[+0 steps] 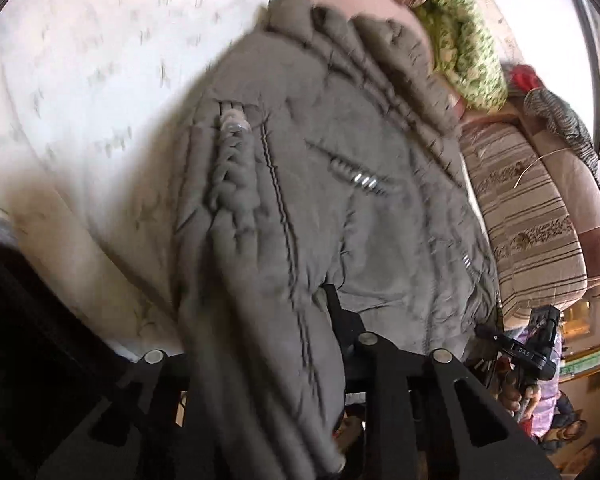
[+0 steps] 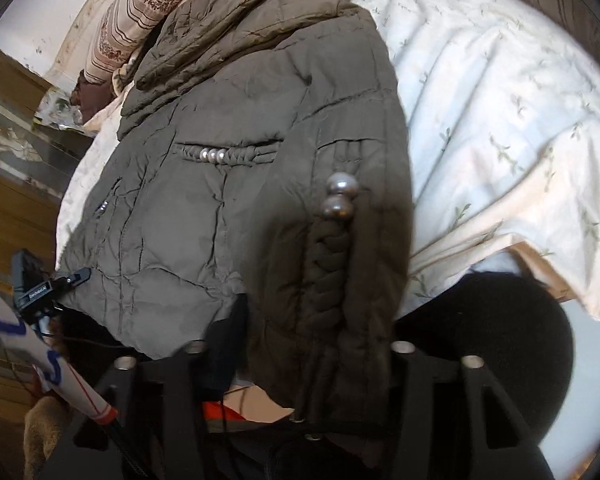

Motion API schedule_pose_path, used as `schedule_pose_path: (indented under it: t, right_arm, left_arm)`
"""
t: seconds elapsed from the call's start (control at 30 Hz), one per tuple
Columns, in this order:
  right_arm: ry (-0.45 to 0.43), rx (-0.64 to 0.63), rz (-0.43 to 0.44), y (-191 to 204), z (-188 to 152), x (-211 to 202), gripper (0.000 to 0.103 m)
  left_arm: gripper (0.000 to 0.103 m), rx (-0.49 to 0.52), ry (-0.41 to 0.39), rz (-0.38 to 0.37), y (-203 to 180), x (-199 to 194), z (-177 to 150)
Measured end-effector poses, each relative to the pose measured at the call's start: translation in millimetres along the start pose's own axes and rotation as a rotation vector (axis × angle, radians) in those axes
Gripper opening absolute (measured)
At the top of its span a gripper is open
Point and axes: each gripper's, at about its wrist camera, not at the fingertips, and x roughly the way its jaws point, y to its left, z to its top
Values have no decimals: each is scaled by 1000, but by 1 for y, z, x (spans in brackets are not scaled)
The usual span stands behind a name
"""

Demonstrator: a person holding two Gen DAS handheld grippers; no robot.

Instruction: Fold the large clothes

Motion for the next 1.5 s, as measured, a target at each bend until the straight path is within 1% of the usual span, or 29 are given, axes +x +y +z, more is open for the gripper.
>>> schedule_pose_path:
  t: [0.03, 0.1, 0.13, 0.2, 0.33, 0.4, 0.53, 0.6, 0.67, 0.7, 0.77, 0.87, 1.0, 1.07, 1.2, 1.3, 1.4, 1.5]
  right_arm:
    - [-8, 6, 12, -1, 0, -4, 31]
    - [-38, 34, 60, -3, 3, -19, 24]
    - [-55, 44, 86, -3, 6, -27, 23]
    - [-91, 44, 116, 0, 10, -42, 22]
    - [-172, 15, 172, 18, 29, -71, 21]
    - [-204, 8, 197, 24, 41, -82, 20]
    - [-274, 9, 244, 32, 72, -101, 20]
    - [-310, 14, 241, 47, 95, -101, 20]
    - [-334, 32, 245, 49, 120, -102, 20]
    - [-342, 42, 248, 49, 131, -101, 20]
    - [-358, 64, 247, 49, 157, -99, 20]
    - [-376, 94, 229, 46, 194, -94, 20]
    - [-388, 127, 175, 40, 245, -81, 20]
    - [-382, 155, 157, 35, 266, -71, 20]
    - [-359, 193, 98, 27, 310, -43, 20]
    - [-331, 220, 68, 21, 339, -21, 20]
    - [-304, 239, 46, 13, 366, 4, 20]
    - [-285, 266, 25, 4, 386, 26, 21]
  left_arm:
    - [20, 9, -21, 4, -5, -8, 2]
    - [19, 35, -71, 13, -18, -27, 9]
    - [19, 46, -90, 20, -24, -34, 12]
    - [19, 83, -143, 37, -39, -51, 20]
    - [19, 132, -198, 59, -60, -71, 38]
    - [19, 167, -219, 69, -75, -75, 54]
    - [19, 210, -256, 114, -99, -73, 88]
    - [19, 223, -280, 145, -109, -71, 109]
    - [19, 224, -295, 164, -116, -66, 134]
    - [19, 219, -299, 174, -120, -62, 152]
    - [19, 209, -303, 205, -125, -53, 177]
    - [19, 189, -293, 256, -133, -31, 222]
    - [19, 137, -260, 331, -138, 11, 281]
    - [19, 127, -243, 370, -139, 30, 302]
    - [19, 95, -205, 437, -135, 72, 341]
    - [19, 46, -184, 460, -124, 98, 366]
    - [22, 24, -176, 492, -114, 122, 385]
    - [23, -8, -161, 512, -103, 143, 396]
